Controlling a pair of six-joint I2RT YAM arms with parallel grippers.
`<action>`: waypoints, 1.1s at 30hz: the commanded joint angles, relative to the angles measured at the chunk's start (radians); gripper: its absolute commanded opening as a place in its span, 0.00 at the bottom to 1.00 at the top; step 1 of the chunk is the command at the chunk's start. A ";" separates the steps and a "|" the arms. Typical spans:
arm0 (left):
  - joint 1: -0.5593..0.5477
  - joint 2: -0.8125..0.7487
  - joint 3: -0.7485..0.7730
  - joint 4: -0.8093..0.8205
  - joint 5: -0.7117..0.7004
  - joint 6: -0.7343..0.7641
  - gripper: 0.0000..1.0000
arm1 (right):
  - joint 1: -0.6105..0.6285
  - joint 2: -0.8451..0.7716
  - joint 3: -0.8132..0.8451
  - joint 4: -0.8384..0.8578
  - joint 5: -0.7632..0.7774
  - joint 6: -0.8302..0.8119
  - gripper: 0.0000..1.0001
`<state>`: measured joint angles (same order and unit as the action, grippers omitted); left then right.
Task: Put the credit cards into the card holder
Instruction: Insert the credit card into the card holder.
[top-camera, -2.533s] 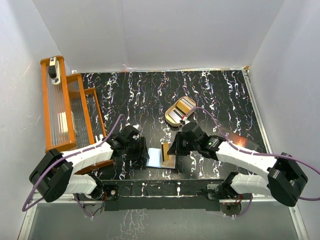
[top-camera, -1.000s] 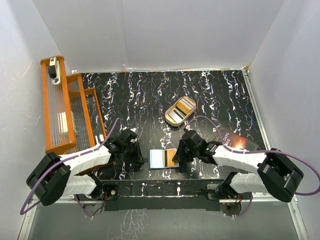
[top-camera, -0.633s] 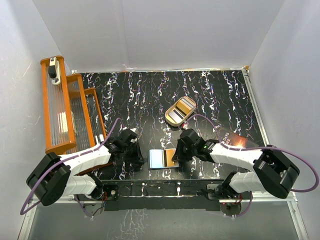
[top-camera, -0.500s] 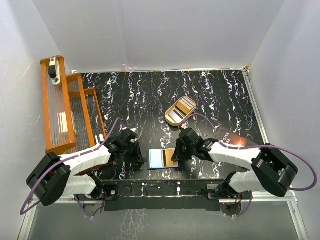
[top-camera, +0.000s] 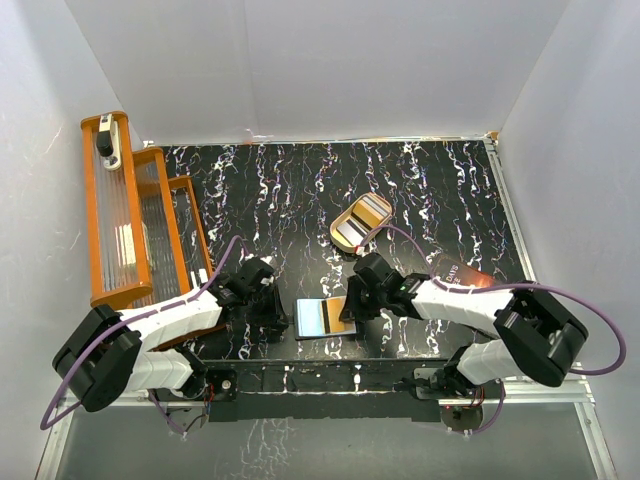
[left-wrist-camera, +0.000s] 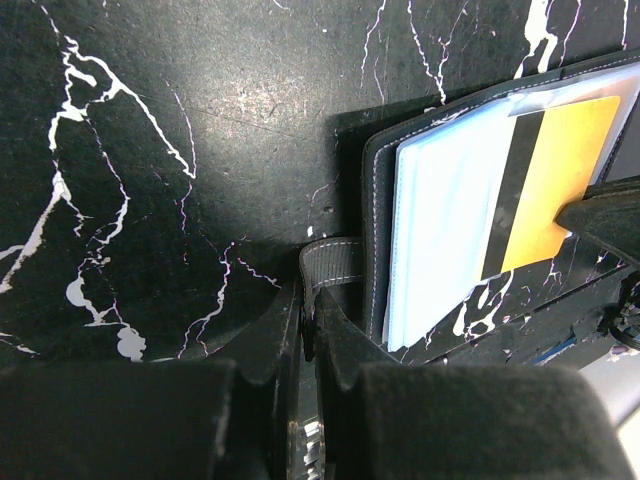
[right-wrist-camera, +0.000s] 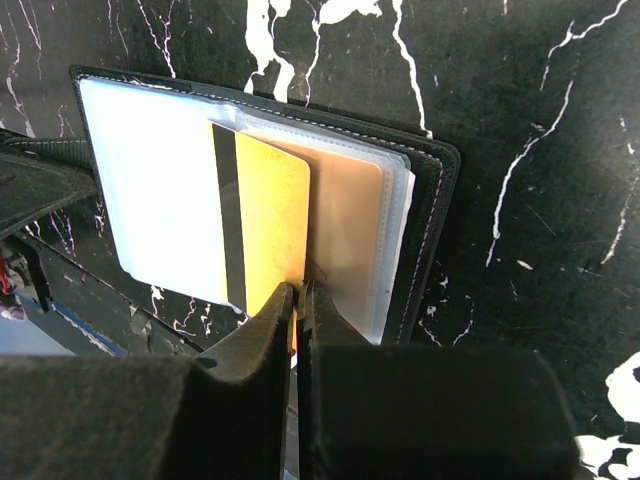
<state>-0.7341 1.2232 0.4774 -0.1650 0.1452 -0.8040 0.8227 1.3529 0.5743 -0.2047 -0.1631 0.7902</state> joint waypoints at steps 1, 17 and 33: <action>0.002 -0.002 0.014 -0.025 -0.009 0.011 0.00 | 0.002 0.027 0.017 0.003 0.005 -0.025 0.00; 0.003 -0.007 0.007 -0.028 -0.015 0.011 0.00 | 0.002 -0.037 -0.028 0.014 0.050 0.083 0.00; 0.002 0.008 0.011 -0.019 -0.011 0.011 0.00 | 0.003 0.010 -0.040 0.056 0.011 0.094 0.00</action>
<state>-0.7341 1.2232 0.4774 -0.1654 0.1436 -0.8040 0.8227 1.3262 0.5182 -0.1421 -0.1688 0.8951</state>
